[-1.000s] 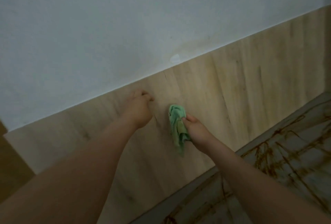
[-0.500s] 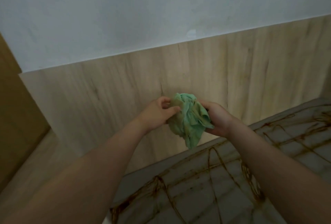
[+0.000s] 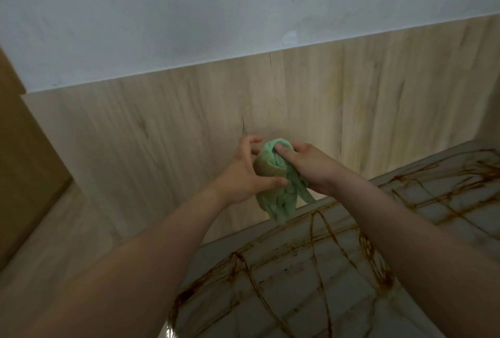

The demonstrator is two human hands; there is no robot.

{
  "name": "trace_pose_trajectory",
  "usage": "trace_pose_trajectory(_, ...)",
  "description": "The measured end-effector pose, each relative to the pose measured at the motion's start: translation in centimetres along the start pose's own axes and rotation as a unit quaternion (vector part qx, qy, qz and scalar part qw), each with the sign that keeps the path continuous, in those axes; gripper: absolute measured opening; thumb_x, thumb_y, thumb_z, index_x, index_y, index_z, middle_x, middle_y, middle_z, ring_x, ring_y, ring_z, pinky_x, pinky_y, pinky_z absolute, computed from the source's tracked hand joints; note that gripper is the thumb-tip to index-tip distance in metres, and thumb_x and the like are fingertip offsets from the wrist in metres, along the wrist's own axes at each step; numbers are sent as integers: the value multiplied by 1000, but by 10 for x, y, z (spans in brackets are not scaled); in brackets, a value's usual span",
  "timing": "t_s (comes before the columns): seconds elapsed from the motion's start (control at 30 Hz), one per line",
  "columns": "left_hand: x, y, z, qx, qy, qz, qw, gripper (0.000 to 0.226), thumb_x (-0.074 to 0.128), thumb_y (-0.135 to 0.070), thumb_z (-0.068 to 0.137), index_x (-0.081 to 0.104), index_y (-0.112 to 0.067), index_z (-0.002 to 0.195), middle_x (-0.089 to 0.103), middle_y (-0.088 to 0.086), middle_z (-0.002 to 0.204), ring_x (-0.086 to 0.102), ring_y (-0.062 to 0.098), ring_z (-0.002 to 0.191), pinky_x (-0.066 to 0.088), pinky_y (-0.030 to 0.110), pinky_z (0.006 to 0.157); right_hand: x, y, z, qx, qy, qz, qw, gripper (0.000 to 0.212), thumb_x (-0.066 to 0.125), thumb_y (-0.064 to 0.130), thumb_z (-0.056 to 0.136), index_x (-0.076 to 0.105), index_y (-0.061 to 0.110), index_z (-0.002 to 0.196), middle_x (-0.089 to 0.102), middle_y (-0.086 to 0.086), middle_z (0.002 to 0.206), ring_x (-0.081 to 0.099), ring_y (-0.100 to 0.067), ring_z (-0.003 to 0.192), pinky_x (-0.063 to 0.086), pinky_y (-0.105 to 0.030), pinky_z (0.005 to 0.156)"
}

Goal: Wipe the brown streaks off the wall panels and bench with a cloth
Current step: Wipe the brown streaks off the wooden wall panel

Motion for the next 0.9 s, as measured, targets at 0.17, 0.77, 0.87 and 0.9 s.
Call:
trace_pose_trajectory(0.17,-27,4,6,-17,-71,64,995,15,61,-26,95,70,-15,101,71,-2,88,64,10,77,60,28,73,-7,4,-1,-6,5,2,1000,49,49,48,107,67,7,129,76,-12,117,74,-27,109,58,-46,99)
trace_pose_trajectory(0.77,-35,3,-15,-165,130,-66,975,42,66,-8,91,61,-11,132,73,12,123,70,29,115,56,45,100,-7,23,-8,-50,51,-143,987,33,57,43,104,73,16,111,77,1,102,74,-14,91,57,-24,74)
trace_pose_trajectory(0.87,-50,2,-17,-169,105,56,978,39,46,7,92,63,-18,115,71,11,111,72,26,101,61,34,76,-16,29,-7,-75,16,-278,958,43,54,54,103,68,14,92,65,8,77,61,-4,64,46,-20,58)
trace_pose_trajectory(0.9,-55,2,-16,-169,90,81,978,37,44,8,91,64,-18,108,70,11,106,71,25,95,59,31,69,-16,29,-7,-84,16,-330,940,47,53,56,102,65,13,88,59,6,74,55,-5,61,44,-24,59)
Point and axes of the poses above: each hand's wrist, its own z-axis towards the middle knuckle, its own x-axis out of the palm, y = z × x, the point moved 7 cm from there along z, towards the middle knuckle
